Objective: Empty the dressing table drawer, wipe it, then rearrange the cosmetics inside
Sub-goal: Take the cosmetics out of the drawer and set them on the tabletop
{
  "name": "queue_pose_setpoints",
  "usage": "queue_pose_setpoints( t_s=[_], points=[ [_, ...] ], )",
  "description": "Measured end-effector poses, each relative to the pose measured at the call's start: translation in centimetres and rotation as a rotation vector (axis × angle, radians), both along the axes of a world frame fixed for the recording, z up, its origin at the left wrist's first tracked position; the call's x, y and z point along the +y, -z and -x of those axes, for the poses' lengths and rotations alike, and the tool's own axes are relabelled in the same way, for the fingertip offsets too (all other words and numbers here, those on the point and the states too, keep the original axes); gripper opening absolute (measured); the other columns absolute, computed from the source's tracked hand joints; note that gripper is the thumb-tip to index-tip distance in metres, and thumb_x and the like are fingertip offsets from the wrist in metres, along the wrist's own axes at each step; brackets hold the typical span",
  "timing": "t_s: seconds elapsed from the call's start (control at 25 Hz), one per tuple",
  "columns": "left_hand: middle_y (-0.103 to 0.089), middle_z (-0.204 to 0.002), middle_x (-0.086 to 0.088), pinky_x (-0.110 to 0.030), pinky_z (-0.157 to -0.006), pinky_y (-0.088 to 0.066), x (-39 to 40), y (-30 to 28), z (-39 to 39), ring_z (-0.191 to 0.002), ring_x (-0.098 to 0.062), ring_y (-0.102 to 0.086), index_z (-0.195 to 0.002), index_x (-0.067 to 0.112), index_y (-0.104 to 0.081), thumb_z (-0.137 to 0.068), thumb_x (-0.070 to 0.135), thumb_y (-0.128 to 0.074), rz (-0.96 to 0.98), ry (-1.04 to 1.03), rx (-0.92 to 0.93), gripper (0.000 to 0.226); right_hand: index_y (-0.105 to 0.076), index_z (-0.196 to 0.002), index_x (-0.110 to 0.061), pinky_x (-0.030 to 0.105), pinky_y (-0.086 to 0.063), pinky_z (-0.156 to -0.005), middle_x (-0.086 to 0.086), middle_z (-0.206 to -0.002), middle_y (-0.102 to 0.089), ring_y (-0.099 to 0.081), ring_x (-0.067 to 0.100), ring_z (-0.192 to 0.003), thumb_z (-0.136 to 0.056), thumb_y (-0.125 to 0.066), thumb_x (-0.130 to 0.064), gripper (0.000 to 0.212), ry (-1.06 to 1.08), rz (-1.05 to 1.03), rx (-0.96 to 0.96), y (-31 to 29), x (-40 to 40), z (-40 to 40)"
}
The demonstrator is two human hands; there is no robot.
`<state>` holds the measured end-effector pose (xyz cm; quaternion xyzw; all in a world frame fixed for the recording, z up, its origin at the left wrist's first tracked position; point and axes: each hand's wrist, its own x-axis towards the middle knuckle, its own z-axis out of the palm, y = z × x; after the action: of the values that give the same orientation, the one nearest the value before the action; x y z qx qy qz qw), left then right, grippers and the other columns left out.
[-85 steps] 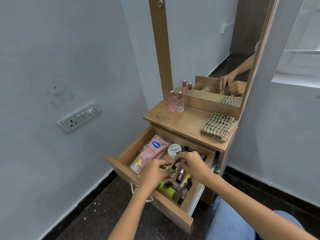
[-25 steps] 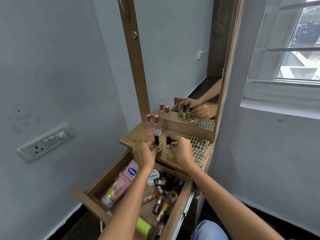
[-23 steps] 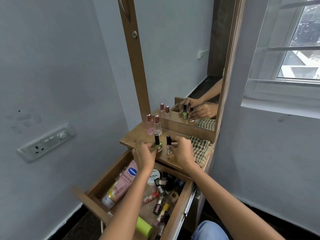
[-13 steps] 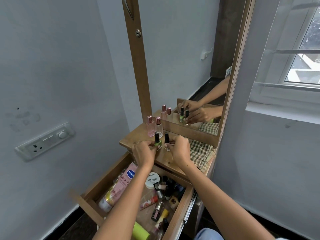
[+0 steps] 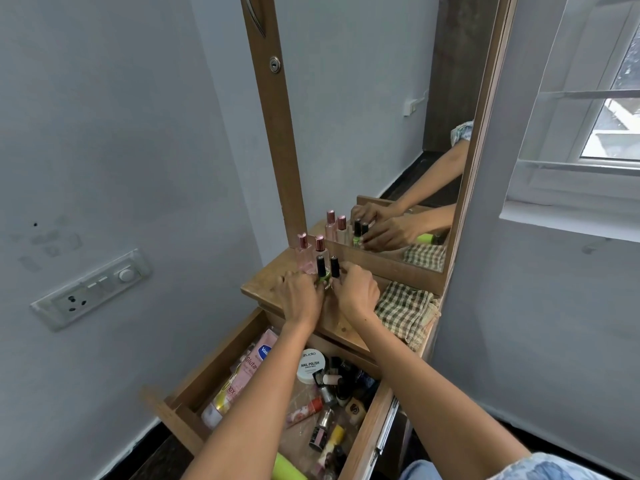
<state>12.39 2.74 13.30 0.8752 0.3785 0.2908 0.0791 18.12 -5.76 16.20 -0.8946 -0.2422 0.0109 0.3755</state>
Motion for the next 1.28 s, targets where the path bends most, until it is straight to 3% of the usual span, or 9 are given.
queue_pose_setpoints(
  t_s=[0.2, 0.28, 0.44, 0.6, 0.76, 0.84, 0.92, 1.08, 1.28],
  points=[
    [-0.070, -0.091, -0.002, -0.034, -0.082, -0.031, -0.4, 0.0, 0.5, -0.090, -0.021, -0.053, -0.092, 0.018, -0.072, -0.094, 0.027, -0.053, -0.027, -0.005, 0.025, 0.021, -0.063, -0.107, -0.016, 0.032, -0.048, -0.075, 0.007, -0.100, -0.070, -0.064, 0.026, -0.096, -0.088, -0.066, -0.023, 0.021, -0.020, -0.097, 0.135, 0.4, 0.2, -0.5],
    [-0.069, -0.095, -0.003, -0.035, -0.084, -0.032, -0.6, 0.1, 0.9, -0.093, -0.022, -0.054, -0.100, 0.018, -0.070, -0.094, 0.021, -0.053, -0.023, 0.015, 0.009, 0.018, -0.064, -0.103, -0.015, 0.034, -0.052, -0.076, 0.006, -0.097, -0.070, -0.065, 0.024, -0.093, -0.087, -0.068, -0.023, 0.019, -0.019, -0.116, 0.143, 0.6, 0.4, -0.6],
    [-0.069, -0.107, -0.007, -0.045, -0.100, -0.037, -1.3, 0.0, 2.3, -0.104, -0.025, -0.060, -0.123, 0.012, -0.060, -0.094, 0.016, -0.053, 0.067, 0.075, -0.096, 0.030, -0.064, -0.105, -0.013, 0.036, -0.054, -0.078, 0.006, -0.099, -0.070, -0.066, 0.023, -0.093, -0.086, -0.069, -0.023, 0.022, -0.001, -0.118, 0.135, 0.7, 0.7, -0.5],
    [-0.066, -0.117, -0.009, -0.046, -0.108, -0.033, -2.6, -0.4, 4.4, -0.117, -0.027, -0.056, -0.124, 0.008, -0.059, -0.095, 0.016, -0.053, 0.116, 0.114, -0.157, 0.030, -0.060, -0.108, -0.012, 0.031, -0.049, -0.076, 0.005, -0.102, -0.068, -0.064, 0.022, -0.097, -0.084, -0.071, -0.027, 0.030, -0.019, -0.130, 0.150, -0.1, -0.4, 0.6],
    [-0.064, -0.122, -0.002, -0.029, -0.099, -0.038, -5.0, 0.7, 8.7, -0.116, -0.017, -0.055, -0.122, 0.012, -0.061, -0.094, 0.019, -0.055, 0.215, 0.217, -0.226, 0.029, -0.063, -0.107, -0.014, 0.019, -0.048, -0.070, -0.001, -0.098, -0.067, -0.064, 0.011, -0.087, -0.084, -0.070, -0.016, 0.025, -0.170, -0.220, 0.060, 0.4, -4.2, 4.9],
    [-0.066, -0.117, 0.003, -0.031, -0.096, -0.046, -6.1, 1.9, 11.7, -0.109, -0.010, -0.057, -0.118, 0.017, -0.064, -0.092, 0.019, -0.059, 0.298, 0.287, -0.215, 0.027, -0.066, -0.101, -0.013, 0.014, -0.051, -0.069, -0.004, -0.092, -0.067, -0.063, 0.005, -0.082, -0.083, -0.069, -0.011, 0.018, -0.324, -0.251, 0.064, 1.5, -6.9, 7.2],
    [-0.067, -0.112, 0.007, -0.031, -0.094, -0.049, -7.1, 3.2, 14.6, -0.107, -0.007, -0.059, -0.113, 0.019, -0.068, -0.088, 0.018, -0.063, 0.371, 0.332, -0.166, 0.025, -0.068, -0.096, -0.016, 0.018, -0.055, -0.075, -0.006, -0.089, -0.067, -0.063, 0.001, -0.081, -0.083, -0.069, -0.009, 0.015, -0.435, -0.178, 0.061, 3.0, -9.2, 8.8],
    [-0.068, -0.106, 0.013, 0.002, -0.082, -0.033, -9.1, 3.9, 19.0, -0.099, 0.005, -0.056, -0.103, 0.024, -0.072, -0.085, 0.015, -0.067, 0.457, 0.346, -0.012, 0.021, -0.070, -0.088, -0.018, 0.031, -0.056, -0.074, -0.006, -0.088, -0.070, -0.065, 0.005, -0.081, -0.081, -0.066, -0.006, 0.014, -0.593, -0.021, 0.010, 5.7, -12.1, 10.6],
    [-0.067, -0.107, 0.015, 0.003, -0.071, -0.031, -9.5, 3.4, 19.0, -0.093, 0.008, -0.052, -0.105, 0.028, -0.072, -0.087, 0.024, -0.066, 0.471, 0.369, 0.116, 0.019, -0.072, -0.093, -0.020, 0.025, -0.053, -0.079, -0.006, -0.094, -0.071, -0.065, 0.008, -0.088, -0.084, -0.064, -0.005, 0.018, -0.649, 0.063, -0.016, 5.8, -13.1, 11.3]
  ],
)
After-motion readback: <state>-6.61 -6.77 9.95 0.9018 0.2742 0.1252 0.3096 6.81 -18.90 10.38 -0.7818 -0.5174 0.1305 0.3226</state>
